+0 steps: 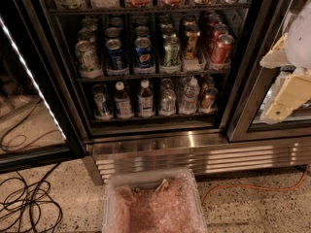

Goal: Pick pepsi can from middle shelf of fridge

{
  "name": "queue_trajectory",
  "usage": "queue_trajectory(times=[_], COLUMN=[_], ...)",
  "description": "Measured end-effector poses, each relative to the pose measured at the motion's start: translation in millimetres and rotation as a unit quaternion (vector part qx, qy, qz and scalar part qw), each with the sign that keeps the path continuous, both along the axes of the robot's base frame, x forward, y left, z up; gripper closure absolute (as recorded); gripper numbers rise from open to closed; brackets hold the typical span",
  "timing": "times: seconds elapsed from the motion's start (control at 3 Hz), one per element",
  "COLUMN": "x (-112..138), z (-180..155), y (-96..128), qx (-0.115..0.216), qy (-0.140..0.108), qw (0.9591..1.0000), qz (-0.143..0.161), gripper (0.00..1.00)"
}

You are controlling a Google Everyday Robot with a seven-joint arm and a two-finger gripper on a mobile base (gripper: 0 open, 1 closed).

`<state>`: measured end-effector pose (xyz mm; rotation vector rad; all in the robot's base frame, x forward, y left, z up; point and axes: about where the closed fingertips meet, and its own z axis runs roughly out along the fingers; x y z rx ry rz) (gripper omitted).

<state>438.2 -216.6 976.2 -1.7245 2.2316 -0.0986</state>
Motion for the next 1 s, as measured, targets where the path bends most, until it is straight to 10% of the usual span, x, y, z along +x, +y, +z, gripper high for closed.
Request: queue_trajectory(times=[0.33,1.0], x=[0.0,-0.6], z=[0.0,0.7], y=[0.0,1.2], qx=[0.0,0.034], qy=[0.0,-0.034], qw=[1.0,0.9989], qz=[0.0,-0.002], gripper=[0.0,0.0])
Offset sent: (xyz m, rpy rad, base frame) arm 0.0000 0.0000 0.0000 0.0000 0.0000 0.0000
